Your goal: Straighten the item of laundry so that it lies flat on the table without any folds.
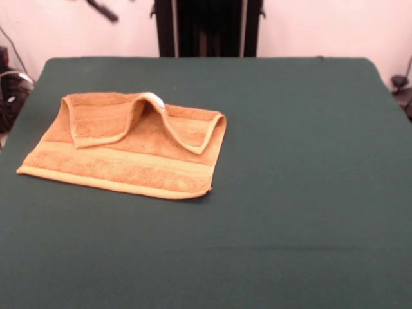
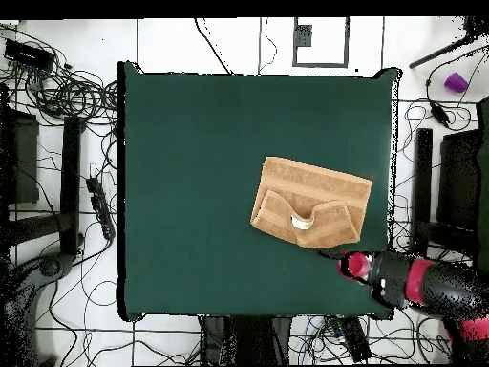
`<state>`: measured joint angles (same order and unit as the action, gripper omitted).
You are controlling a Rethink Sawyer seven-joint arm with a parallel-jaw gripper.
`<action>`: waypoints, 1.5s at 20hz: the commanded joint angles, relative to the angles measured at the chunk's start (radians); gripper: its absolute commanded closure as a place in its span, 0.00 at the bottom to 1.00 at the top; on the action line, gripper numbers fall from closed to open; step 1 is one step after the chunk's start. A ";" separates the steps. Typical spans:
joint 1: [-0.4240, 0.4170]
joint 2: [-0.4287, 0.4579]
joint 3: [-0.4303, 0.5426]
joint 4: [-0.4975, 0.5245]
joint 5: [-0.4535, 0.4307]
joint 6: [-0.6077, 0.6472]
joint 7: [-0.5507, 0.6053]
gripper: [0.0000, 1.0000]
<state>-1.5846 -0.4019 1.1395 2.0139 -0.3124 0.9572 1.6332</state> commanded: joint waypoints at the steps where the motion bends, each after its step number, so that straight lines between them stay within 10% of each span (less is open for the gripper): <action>1: 0.091 -0.220 0.180 0.073 0.288 0.192 0.214 0.00; 19: 0.709 -0.109 -0.364 -0.319 -0.085 -0.137 0.163 0.00; 30: 0.716 -0.044 -0.384 -0.384 -0.128 -0.169 -0.024 0.00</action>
<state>-0.8781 -0.5168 0.8591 1.7279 -0.4182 0.7581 1.6347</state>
